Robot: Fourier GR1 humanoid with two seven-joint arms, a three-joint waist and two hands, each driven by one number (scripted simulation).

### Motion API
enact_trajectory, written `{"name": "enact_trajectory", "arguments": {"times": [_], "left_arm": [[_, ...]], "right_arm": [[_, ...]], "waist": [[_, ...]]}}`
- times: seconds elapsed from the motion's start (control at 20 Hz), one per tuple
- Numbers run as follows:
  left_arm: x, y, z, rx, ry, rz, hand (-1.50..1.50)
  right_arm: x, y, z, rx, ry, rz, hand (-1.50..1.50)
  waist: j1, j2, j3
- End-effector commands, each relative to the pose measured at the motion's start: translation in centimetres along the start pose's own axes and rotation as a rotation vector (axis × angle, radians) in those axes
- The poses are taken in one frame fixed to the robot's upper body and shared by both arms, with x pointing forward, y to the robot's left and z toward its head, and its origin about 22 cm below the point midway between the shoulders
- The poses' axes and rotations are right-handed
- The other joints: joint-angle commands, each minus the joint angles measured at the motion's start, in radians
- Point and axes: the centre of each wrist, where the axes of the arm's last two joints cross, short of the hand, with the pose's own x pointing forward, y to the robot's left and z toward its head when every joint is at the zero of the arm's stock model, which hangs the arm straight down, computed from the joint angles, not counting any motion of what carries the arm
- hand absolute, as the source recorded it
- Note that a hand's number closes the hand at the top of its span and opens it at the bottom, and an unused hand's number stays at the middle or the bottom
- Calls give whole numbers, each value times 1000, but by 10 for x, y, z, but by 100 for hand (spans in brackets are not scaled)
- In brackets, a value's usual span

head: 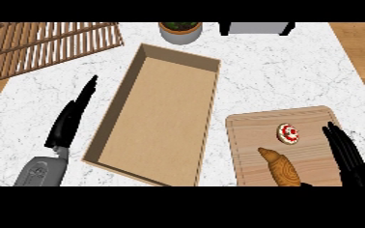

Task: Pick the cupcake from the cutting board and place it in the cardboard box

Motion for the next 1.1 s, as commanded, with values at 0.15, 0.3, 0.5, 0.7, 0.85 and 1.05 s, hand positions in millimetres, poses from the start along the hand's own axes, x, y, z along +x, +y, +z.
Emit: {"name": "enact_trajectory", "arguments": {"times": [0.15,0.3,0.5,0.7,0.85,1.05], "left_arm": [[10,3,-5,-3,14,-15,0],[2,-3,8,1,4,3,0],[-4,2,-4,-7,5,-5,0],[4,8,5,9,4,-2,0],[9,4,0,-11,14,1,0],[2,10,7,4,4,16,0]], "right_arm": [[7,3,-4,40,11,34,-150],[6,13,-46,2,28,27,-150],[1,35,-41,16,39,14,-150],[25,29,-42,59,18,15,-150],[6,34,-40,73,2,13,-150],[-13,36,-41,84,26,1,-150]], "waist": [[-2,0,0],[3,0,0],[1,1,0],[1,0,0],[1,0,0],[2,0,0]]}}
